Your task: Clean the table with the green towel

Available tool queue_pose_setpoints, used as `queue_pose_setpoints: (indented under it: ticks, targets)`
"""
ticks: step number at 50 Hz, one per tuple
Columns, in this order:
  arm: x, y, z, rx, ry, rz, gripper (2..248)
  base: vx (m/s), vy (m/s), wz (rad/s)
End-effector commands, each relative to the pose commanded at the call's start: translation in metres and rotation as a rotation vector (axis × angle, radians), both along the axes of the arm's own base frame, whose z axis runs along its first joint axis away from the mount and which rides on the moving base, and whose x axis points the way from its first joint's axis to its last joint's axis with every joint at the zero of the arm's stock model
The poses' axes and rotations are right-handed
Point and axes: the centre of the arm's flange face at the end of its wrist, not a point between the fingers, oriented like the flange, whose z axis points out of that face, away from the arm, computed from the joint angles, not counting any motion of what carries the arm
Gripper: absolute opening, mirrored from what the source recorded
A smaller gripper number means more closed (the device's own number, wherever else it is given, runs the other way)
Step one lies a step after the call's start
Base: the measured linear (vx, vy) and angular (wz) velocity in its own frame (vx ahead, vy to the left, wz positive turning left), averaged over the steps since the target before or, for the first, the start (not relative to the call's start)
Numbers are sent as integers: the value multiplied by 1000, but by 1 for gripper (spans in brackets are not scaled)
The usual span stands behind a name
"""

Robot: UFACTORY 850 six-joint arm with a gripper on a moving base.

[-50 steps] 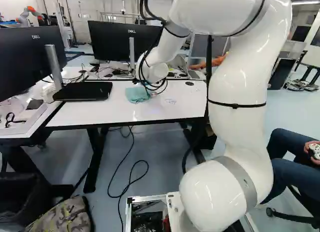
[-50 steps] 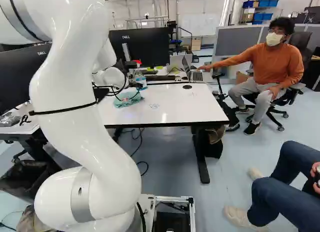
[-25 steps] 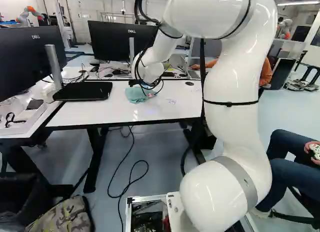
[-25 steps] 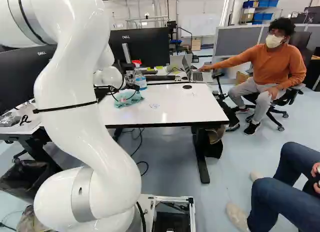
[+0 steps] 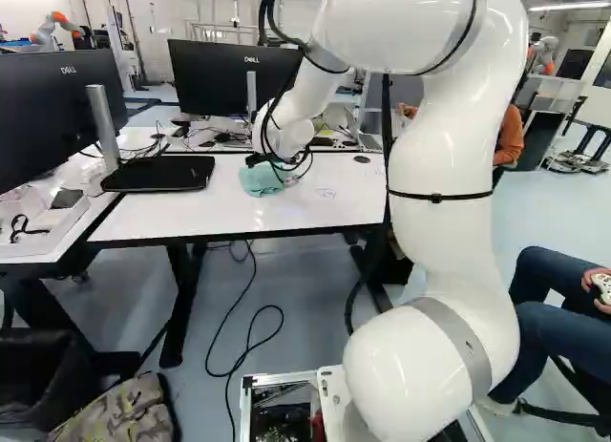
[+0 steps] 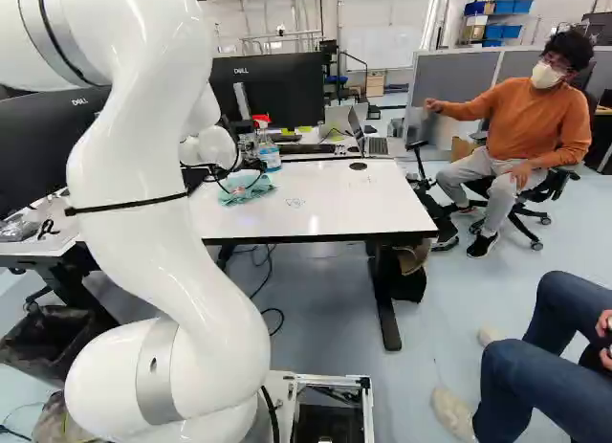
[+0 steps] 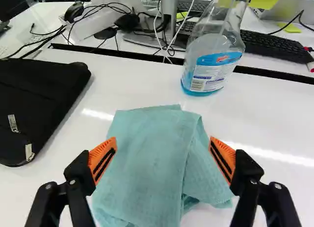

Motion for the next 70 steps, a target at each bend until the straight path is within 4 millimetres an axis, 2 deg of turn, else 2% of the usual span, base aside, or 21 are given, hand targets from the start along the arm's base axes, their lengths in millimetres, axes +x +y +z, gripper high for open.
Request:
queue_pose_setpoints:
  ticks: [31,70]
  targets:
    - [15,-7,-9,-49,82,14,247,0,0,0]
    - [12,-8,-11,-61,123,13,247,0,0,0]
